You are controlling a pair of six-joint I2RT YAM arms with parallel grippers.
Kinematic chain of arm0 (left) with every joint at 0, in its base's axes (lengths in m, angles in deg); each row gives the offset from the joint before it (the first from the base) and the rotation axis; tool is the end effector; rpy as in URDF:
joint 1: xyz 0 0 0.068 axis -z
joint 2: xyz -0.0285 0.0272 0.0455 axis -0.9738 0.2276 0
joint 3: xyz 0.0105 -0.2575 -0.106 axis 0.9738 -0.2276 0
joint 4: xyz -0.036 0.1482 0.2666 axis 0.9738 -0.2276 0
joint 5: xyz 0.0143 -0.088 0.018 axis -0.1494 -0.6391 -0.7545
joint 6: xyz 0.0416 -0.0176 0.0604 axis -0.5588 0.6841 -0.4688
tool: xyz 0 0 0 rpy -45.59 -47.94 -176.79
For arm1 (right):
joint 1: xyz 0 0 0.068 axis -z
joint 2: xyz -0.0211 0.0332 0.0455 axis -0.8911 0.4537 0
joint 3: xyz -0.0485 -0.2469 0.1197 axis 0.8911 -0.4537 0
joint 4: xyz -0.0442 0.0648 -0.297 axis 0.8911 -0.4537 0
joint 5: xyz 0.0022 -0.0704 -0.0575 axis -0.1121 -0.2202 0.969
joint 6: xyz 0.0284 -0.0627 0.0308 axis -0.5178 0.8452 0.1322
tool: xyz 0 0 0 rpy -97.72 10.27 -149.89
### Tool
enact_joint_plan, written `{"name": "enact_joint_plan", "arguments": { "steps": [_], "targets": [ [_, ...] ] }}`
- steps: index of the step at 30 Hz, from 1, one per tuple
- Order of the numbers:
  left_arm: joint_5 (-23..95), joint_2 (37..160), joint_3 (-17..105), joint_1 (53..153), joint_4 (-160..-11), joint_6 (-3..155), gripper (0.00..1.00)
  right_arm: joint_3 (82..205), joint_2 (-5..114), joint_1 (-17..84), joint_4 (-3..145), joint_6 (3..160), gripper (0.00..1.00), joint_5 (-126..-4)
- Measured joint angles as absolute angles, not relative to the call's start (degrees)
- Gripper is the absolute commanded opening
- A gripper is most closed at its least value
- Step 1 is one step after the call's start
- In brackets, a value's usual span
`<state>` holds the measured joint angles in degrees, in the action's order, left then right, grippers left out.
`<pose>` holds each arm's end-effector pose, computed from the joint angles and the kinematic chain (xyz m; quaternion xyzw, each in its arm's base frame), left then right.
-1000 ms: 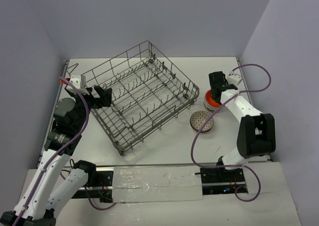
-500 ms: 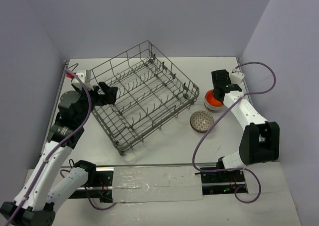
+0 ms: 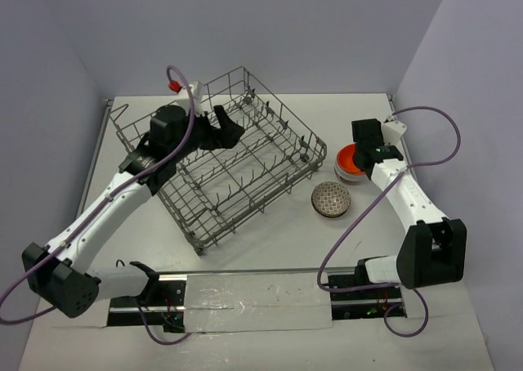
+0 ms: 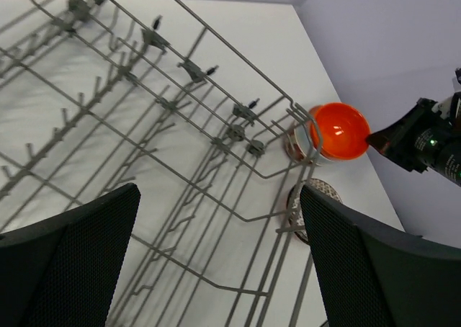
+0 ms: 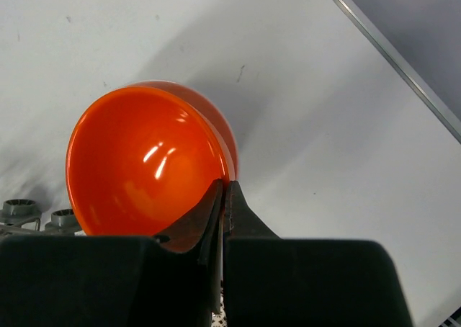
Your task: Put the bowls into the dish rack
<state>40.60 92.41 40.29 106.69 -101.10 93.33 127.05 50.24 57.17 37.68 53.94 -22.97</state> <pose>0.3030 -0.1788 0.3885 0.0249 0.7887 -0.3252 0.5211 0.3361 -0.0020 0.2466 0.3170 0.8485 -0.1555 0.3943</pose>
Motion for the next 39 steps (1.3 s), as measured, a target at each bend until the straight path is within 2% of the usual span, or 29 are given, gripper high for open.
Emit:
{"name": "enact_joint_plan", "arguments": {
  "steps": [11, 32, 39],
  "targets": [
    [42.6, 111.0, 53.6, 118.6, -99.8, 96.9, 0.99, 124.6, 45.6, 57.2, 38.3, 52.7, 0.00, -23.0],
    [49.0, 138.7, 79.0, 129.5, -97.8, 95.9, 0.92, 121.9, 36.1, 57.2, 41.4, 51.6, 0.00, -23.9],
    [49.4, 144.2, 82.8, 131.0, -94.6, 91.9, 0.81, 121.9, 34.5, 57.2, 42.1, 51.6, 0.00, -25.2]
  ]
}}
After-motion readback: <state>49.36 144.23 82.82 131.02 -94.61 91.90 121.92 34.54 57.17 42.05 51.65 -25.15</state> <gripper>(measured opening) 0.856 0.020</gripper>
